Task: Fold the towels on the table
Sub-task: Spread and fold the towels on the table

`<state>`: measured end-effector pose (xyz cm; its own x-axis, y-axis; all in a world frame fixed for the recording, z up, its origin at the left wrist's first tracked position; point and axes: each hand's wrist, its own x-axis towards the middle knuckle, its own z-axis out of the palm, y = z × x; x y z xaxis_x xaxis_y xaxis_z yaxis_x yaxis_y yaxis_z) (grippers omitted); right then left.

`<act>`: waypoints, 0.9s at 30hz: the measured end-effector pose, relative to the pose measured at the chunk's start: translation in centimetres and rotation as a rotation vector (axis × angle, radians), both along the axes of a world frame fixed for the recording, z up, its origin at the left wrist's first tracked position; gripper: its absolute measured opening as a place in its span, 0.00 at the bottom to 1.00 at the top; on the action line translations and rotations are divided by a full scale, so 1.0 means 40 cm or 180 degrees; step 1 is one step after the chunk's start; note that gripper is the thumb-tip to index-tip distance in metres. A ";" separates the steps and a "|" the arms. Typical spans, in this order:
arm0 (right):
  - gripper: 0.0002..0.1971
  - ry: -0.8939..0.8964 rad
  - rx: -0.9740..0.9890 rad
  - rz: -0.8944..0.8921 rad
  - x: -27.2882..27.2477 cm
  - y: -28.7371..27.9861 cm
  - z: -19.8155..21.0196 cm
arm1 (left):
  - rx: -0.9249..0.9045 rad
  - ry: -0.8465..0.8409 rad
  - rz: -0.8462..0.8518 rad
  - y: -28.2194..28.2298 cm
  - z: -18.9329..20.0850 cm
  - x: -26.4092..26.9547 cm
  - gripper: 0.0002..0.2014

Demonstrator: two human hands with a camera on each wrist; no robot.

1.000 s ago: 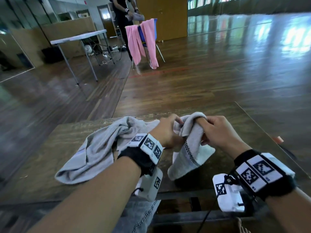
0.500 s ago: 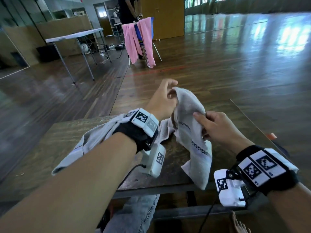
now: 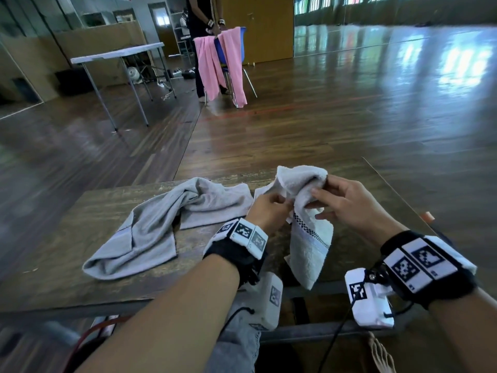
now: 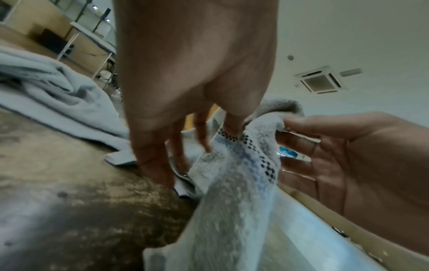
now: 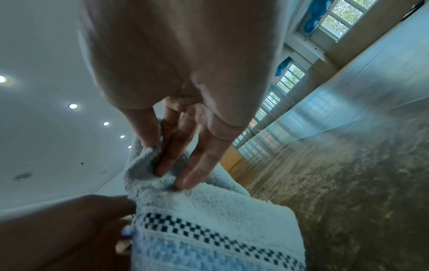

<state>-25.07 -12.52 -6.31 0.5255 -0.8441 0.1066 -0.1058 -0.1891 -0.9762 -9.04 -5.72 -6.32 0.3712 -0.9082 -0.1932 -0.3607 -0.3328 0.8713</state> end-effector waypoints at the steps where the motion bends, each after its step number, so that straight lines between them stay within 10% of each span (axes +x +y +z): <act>1: 0.06 -0.0079 0.0006 -0.0032 -0.004 0.001 -0.001 | 0.0322 0.0103 0.0076 -0.002 0.003 -0.003 0.17; 4: 0.06 -0.0417 -0.0018 -0.0118 -0.010 0.003 0.004 | 0.1088 0.0780 -0.0056 -0.004 0.000 -0.018 0.28; 8: 0.06 -0.0663 -0.0067 -0.0246 -0.017 0.002 0.016 | 0.0667 0.1298 0.0251 -0.019 -0.017 -0.021 0.17; 15: 0.05 0.1092 -0.1107 -0.1538 -0.051 -0.016 0.015 | -0.1348 -0.0262 0.0948 -0.074 0.095 0.055 0.12; 18: 0.10 0.0798 -0.2380 -0.1516 -0.047 0.003 0.033 | -0.1779 -0.0940 0.0064 -0.085 0.174 0.064 0.04; 22: 0.31 0.0291 -0.2411 -0.0864 -0.027 0.020 0.042 | -0.1277 -0.1180 -0.1641 -0.074 0.213 0.017 0.03; 27: 0.40 0.0657 -0.2544 -0.1028 -0.032 0.005 0.042 | -0.1050 -0.1541 -0.1730 -0.065 0.175 -0.011 0.10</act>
<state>-26.35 -12.32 -4.64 0.3483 -0.6683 0.6573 -0.4313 -0.7369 -0.5206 -9.47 -8.33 0.69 -0.1661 -0.9684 0.1862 -0.7618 0.2459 0.5993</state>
